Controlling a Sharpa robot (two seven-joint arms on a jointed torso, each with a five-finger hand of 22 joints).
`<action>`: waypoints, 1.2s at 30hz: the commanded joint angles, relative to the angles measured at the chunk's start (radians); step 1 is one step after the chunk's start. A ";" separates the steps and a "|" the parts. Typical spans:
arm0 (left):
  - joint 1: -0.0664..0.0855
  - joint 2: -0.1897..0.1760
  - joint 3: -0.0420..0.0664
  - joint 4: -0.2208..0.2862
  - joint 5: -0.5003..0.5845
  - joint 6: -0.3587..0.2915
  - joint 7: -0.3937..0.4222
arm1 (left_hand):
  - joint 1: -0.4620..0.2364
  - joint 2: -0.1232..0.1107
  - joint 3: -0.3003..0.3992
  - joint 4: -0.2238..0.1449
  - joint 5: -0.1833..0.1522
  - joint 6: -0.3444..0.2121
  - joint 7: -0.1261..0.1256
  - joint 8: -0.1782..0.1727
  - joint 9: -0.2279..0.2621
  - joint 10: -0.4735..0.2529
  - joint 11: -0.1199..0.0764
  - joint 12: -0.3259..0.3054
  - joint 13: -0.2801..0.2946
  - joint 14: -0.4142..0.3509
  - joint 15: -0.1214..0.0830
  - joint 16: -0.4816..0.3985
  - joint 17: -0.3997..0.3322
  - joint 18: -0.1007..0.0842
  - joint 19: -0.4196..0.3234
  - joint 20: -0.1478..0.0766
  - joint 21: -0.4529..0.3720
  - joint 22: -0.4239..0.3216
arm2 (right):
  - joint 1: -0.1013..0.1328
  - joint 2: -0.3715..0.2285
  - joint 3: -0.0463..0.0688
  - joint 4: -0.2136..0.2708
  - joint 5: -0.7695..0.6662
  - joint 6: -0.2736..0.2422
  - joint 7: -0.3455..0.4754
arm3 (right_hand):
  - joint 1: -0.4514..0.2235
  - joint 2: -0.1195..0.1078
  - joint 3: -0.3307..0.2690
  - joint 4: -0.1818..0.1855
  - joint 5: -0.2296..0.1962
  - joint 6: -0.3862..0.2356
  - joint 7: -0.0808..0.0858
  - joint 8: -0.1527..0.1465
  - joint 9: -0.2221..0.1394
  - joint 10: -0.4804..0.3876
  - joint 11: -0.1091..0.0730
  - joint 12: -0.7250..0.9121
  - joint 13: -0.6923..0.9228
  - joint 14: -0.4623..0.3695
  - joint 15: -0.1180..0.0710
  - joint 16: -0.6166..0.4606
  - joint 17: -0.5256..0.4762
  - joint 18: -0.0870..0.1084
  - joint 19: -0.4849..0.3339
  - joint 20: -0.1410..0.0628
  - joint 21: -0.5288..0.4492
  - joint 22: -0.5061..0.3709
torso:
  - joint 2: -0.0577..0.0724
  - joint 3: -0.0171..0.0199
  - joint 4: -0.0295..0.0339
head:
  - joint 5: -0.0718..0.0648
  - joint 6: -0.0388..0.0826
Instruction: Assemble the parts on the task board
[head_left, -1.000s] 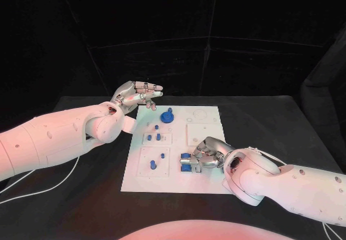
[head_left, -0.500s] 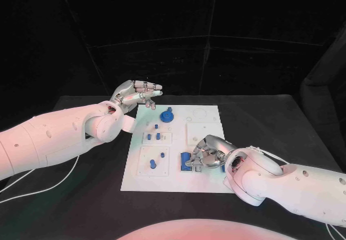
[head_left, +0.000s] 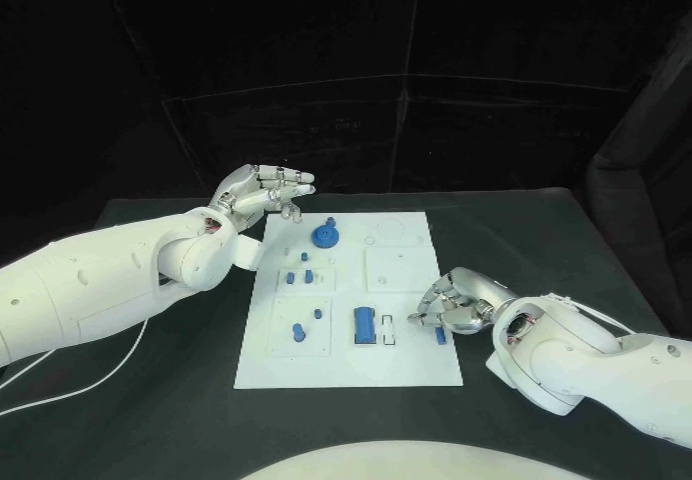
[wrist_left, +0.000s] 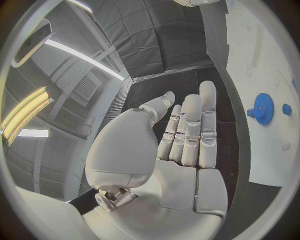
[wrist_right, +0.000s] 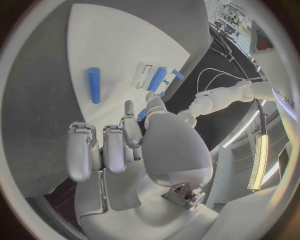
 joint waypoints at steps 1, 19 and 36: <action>0.001 -0.003 0.001 0.006 0.003 0.001 0.015 | 0.010 -0.001 -0.002 -0.005 0.005 -0.005 0.000 0.004 0.000 -0.006 -0.003 0.004 -0.001 -0.005 0.000 0.004 -0.001 0.014 -0.001 0.005 -0.004 -0.001 | 0.002 -0.029 0.000 0.004 0.018 0.008 0.011 | 0.002 0.004 -0.009 0.001 0.024 -0.003 0.002 -0.006 -0.005 0.000 0.008 -0.006 -0.004 0.055 0.009 -0.005 0.000 -0.014 0.035 0.008 0.000 0.123 | -0.002 -0.0012 -0.0075 | -0.010 0.001; 0.001 -0.009 0.000 0.006 0.003 0.006 0.013 | 0.010 0.000 -0.002 -0.005 0.005 -0.004 0.000 0.006 0.000 -0.005 -0.003 0.007 0.000 -0.005 0.000 0.005 -0.002 0.014 -0.001 0.005 -0.004 -0.001 | 0.000 -0.038 -0.001 -0.025 -0.125 0.113 -0.069 | 0.011 0.002 -0.033 -0.005 0.052 0.048 -0.010 0.005 0.002 -0.012 -0.002 -0.036 -0.024 0.049 0.002 -0.020 -0.027 -0.010 0.027 0.005 -0.009 0.109 | -0.003 -0.0009 -0.0060 | -0.019 -0.013; 0.001 -0.010 0.000 0.004 0.003 0.006 0.011 | 0.010 0.000 -0.002 -0.005 0.005 -0.004 0.000 0.006 0.000 -0.005 -0.003 0.007 0.000 -0.005 0.000 0.005 -0.002 0.014 -0.001 0.005 -0.004 -0.001 | -0.001 -0.002 -0.001 -0.049 -0.179 0.224 -0.103 | 0.019 -0.007 -0.048 -0.012 0.034 0.048 -0.012 0.004 0.010 -0.014 -0.003 -0.043 -0.027 0.049 0.000 -0.022 -0.028 -0.010 0.025 0.003 -0.012 0.106 | -0.003 -0.0010 -0.0054 | -0.019 -0.018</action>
